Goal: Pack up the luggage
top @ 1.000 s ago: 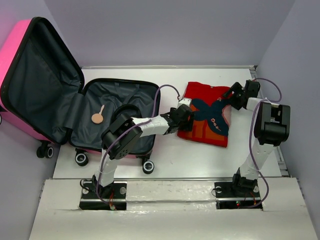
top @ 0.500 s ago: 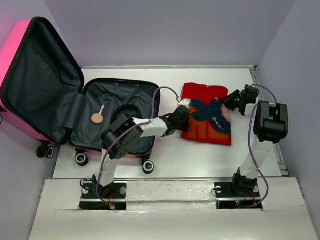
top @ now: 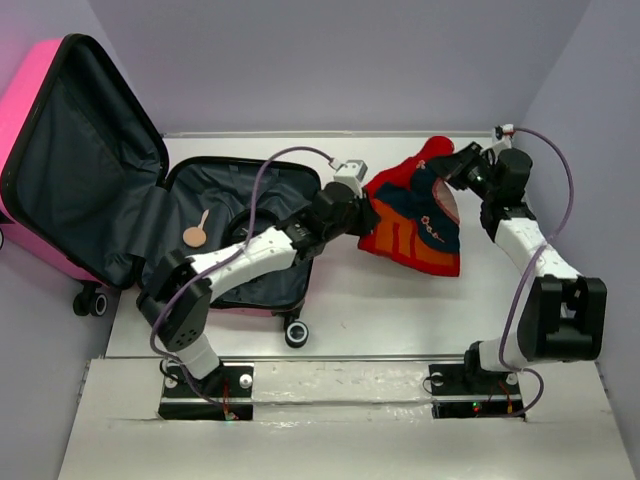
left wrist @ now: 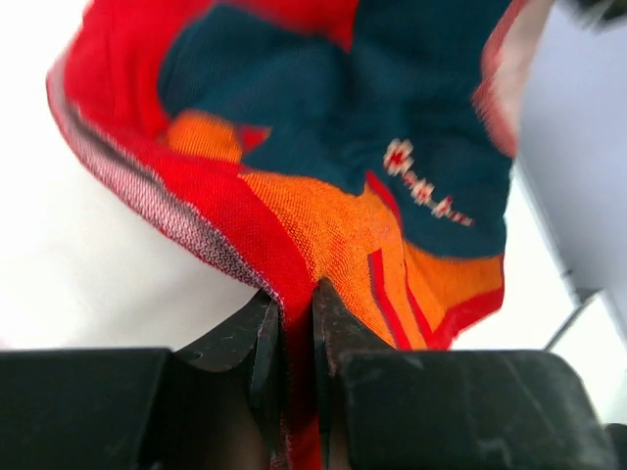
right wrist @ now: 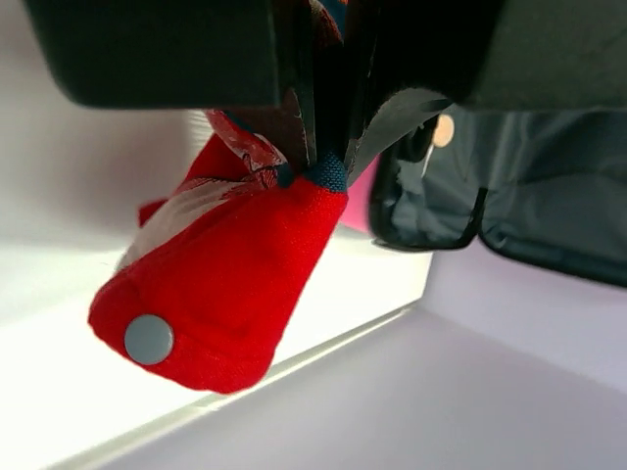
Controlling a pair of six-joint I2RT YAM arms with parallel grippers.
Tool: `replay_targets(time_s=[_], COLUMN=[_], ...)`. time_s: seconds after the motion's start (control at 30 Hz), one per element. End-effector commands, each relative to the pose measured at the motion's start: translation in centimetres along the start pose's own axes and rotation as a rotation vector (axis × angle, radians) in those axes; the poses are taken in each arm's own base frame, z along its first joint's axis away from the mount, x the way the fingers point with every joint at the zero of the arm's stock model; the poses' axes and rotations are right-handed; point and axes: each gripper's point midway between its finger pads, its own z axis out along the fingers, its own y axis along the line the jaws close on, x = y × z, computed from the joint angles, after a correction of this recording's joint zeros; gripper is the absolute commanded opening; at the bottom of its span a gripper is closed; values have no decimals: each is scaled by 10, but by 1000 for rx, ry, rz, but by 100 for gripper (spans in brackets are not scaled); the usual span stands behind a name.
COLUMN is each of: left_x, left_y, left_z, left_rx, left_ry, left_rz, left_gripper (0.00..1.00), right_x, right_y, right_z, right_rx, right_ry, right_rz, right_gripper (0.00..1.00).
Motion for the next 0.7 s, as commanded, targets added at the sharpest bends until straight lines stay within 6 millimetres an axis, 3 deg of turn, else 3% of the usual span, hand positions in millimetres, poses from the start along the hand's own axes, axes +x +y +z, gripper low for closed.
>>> replay_targets(time_s=[0.0, 0.03, 0.07, 0.1, 0.17, 0.2, 0.27, 0.3, 0.33, 0.37, 0.4, 0.43, 0.47, 0.5, 0.53, 0.57, 0.6, 0.63, 0.67], left_x=[-97, -119, -120, -141, -163, -184, -191, -208, -209, -201, -200, -195, -183, -176, -168, -152, -144, -137, -134], left_y=[-17, -5, -5, 10, 34, 56, 89, 114, 129, 149, 160, 174, 201, 214, 227, 249, 258, 267, 274], left_z=[-51, -69, -70, -92, -118, -149, -178, -212, -227, -236, -256, -264, -279, -286, -291, -298, -301, -304, -312], left_rx=[71, 46, 44, 11, -62, -119, -218, -289, -337, -395, -436, -476, -551, -594, -634, -701, -729, -763, -795], left_ry=[-206, -246, -250, -296, -360, -421, -460, -545, -568, -572, -604, -617, -634, -642, -642, -636, -623, -607, -602], left_rz=[-38, -49, -48, -60, -70, -89, -113, -133, -144, -157, -166, -179, -207, -221, -236, -261, -270, -277, -281], left_gripper=[6, 6, 6, 6, 6, 6, 6, 6, 5, 6, 5, 5, 5, 6, 11, 54, 76, 99, 99], right_x=[-1, 7, 18, 13, 19, 26, 37, 53, 73, 72, 83, 106, 124, 139, 156, 188, 205, 227, 262], right_y=[95, 127, 133, 158, 188, 217, 245, 267, 266, 285, 291, 303, 298, 297, 295, 288, 284, 263, 237], right_z=[4, 7, 10, 12, 19, 27, 37, 48, 57, 60, 66, 70, 88, 96, 104, 124, 133, 144, 162], right_rx=[-140, -204, -220, -264, -318, -371, -419, -456, -451, -485, -494, -517, -496, -492, -486, -474, -478, -411, -351], right_ry=[-3, 16, 42, 30, 44, 61, 83, 112, 151, 144, 161, 199, 223, 248, 279, 336, 380, 460, 537], right_rz=[-148, -154, -153, -156, -159, -155, -153, -149, -140, -144, -144, -141, -135, -134, -129, -125, -134, -138, -147], right_gripper=[7, 7, 7, 7, 7, 7, 7, 7, 7, 7, 7, 7, 7, 9, 12, 20, 43, 51, 57])
